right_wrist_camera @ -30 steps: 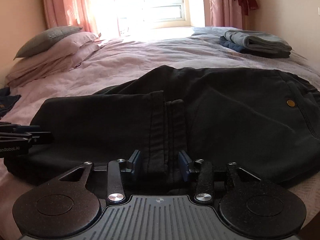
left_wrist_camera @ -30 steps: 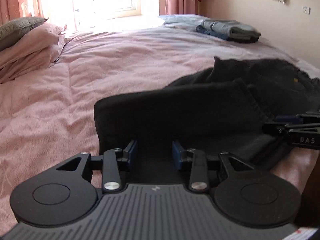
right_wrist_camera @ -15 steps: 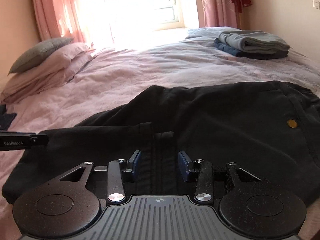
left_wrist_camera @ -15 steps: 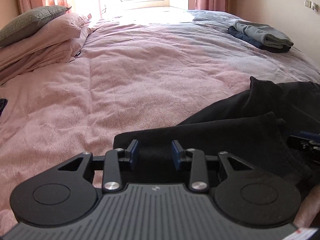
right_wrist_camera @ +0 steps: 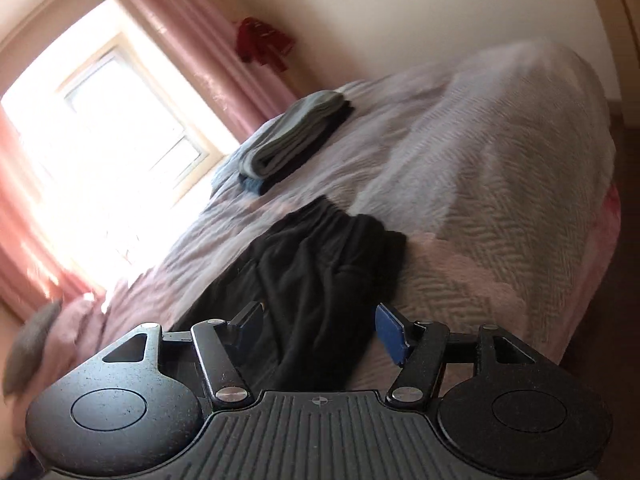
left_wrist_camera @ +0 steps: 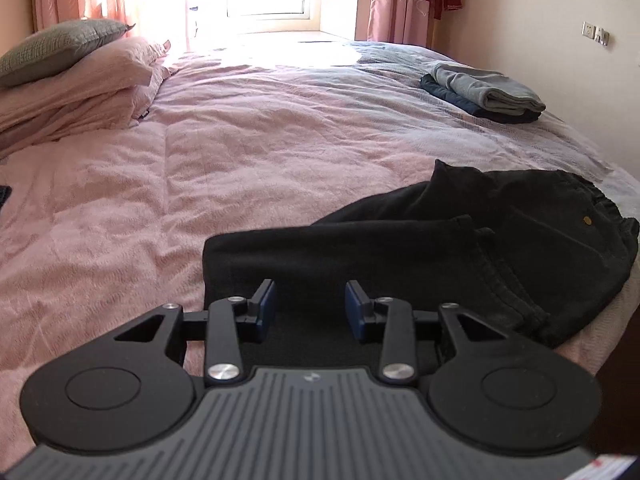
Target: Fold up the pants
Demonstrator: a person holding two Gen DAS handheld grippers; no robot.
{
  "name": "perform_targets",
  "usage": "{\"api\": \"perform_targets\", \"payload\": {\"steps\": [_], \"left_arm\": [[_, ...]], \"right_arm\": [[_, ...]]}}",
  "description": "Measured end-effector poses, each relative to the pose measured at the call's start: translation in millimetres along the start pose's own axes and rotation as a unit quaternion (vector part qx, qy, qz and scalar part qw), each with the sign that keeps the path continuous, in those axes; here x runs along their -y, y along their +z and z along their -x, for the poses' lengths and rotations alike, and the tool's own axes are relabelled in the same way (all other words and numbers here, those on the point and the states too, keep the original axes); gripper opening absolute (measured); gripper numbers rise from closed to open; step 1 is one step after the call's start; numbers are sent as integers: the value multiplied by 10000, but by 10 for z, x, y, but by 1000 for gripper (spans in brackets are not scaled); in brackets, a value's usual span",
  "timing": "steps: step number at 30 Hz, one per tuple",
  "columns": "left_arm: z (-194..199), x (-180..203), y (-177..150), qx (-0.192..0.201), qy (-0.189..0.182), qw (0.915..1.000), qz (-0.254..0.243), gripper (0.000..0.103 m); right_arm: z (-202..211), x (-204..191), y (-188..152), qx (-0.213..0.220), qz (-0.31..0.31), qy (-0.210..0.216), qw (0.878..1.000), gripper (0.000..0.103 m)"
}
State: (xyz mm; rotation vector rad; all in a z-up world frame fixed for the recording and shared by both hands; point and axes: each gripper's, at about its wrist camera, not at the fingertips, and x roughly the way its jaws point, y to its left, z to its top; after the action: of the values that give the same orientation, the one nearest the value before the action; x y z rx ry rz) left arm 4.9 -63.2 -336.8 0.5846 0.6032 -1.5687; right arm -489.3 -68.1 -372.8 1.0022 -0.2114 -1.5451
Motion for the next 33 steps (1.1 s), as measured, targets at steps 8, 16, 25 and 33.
{"api": "perform_targets", "payload": {"steps": [8, 16, 25, 33], "left_arm": [[-169, -173, -226, -221, -144, 9975, 652, 32], [-220, -218, -224, -174, -313, 9961, 806, 33], [273, -931, -282, 210, -223, 9860, 1640, 32], [671, -1739, -749, 135, 93, 9702, 2419, 31]], "right_arm": [[-528, 662, 98, -424, -1911, 681, 9783, 59], [-453, 335, 212, -294, -1265, 269, 9912, 16], [84, -2191, -221, 982, 3176, 159, 9430, 12], [271, -3335, -2683, 903, 7124, 1664, 6758, 14]]}}
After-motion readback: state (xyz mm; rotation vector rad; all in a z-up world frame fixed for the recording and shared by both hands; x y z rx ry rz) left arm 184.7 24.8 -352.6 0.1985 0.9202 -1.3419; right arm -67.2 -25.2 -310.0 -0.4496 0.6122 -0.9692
